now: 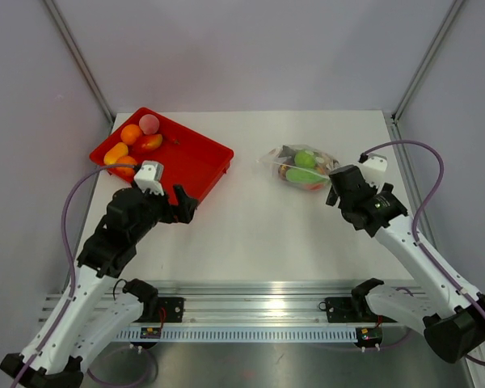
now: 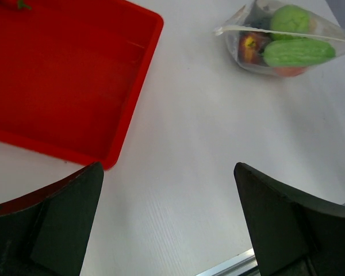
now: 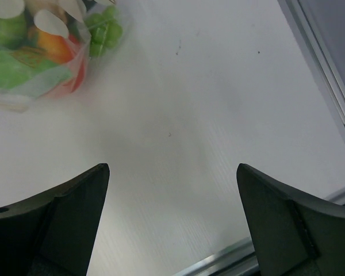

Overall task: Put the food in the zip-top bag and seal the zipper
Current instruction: Reset both arms

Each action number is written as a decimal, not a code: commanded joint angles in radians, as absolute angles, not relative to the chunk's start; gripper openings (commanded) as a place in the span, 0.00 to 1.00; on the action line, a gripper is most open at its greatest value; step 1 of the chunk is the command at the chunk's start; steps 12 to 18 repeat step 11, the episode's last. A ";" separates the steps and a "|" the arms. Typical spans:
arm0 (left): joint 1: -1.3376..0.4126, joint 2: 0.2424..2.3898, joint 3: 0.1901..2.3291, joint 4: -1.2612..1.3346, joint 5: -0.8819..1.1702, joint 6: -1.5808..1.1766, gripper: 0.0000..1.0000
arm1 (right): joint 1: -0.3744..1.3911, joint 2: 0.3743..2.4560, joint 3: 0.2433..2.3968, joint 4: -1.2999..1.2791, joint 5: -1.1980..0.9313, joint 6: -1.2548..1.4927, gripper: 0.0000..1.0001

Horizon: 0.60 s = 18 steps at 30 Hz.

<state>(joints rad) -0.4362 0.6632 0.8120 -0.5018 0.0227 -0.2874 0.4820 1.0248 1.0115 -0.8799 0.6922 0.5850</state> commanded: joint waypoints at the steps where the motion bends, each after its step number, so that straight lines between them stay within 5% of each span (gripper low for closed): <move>1: -0.436 0.588 0.778 -0.537 -0.127 -0.379 0.99 | 0.480 1.051 1.055 -1.014 0.764 0.721 0.99; 18: -0.436 0.542 0.776 -0.640 -0.155 -0.354 0.99 | 0.480 0.914 0.930 -0.930 0.733 0.796 1.00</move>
